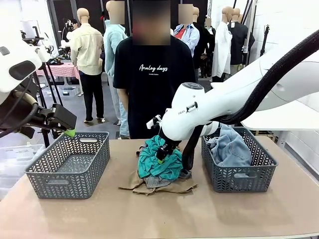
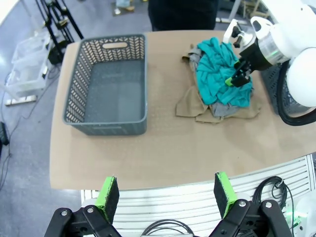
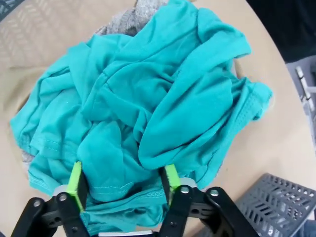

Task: Sort the tops and bottoms.
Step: Lift clothes from the center of the table with your right hand.

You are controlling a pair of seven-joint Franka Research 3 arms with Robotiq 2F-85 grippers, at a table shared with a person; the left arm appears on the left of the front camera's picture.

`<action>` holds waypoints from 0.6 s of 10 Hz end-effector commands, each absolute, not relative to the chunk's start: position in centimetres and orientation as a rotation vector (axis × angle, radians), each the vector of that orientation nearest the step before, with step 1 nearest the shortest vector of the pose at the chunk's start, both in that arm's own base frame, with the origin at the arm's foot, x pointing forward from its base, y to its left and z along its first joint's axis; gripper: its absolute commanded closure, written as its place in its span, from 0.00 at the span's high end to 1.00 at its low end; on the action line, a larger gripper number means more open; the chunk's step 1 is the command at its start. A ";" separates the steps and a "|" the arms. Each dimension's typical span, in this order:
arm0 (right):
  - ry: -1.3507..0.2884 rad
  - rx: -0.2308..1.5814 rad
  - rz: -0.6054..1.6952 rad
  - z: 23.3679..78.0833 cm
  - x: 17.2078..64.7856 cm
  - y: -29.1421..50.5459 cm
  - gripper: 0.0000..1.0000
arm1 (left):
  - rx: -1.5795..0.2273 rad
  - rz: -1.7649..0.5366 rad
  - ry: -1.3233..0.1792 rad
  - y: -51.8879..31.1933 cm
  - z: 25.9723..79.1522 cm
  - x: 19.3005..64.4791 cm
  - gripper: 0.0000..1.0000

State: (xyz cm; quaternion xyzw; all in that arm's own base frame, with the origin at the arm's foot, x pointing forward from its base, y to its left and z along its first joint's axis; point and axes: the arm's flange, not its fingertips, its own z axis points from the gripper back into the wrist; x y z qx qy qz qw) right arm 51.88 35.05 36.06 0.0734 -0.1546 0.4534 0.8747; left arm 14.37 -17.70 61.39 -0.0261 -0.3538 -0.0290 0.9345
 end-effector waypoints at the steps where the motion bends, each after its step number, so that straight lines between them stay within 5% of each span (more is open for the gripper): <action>1: -0.306 0.141 0.946 36.7 52.0 35.1 0.33 | -0.058 -0.078 -0.716 -17.5 61.6 14.2 1.00; 3: -0.309 0.151 0.942 37.0 51.9 34.9 0.00 | -0.058 -0.078 -0.716 -17.5 61.6 14.2 1.00; 6: -0.344 0.168 0.913 37.8 51.8 34.5 0.00 | -0.058 -0.078 -0.716 -17.5 61.6 14.2 1.00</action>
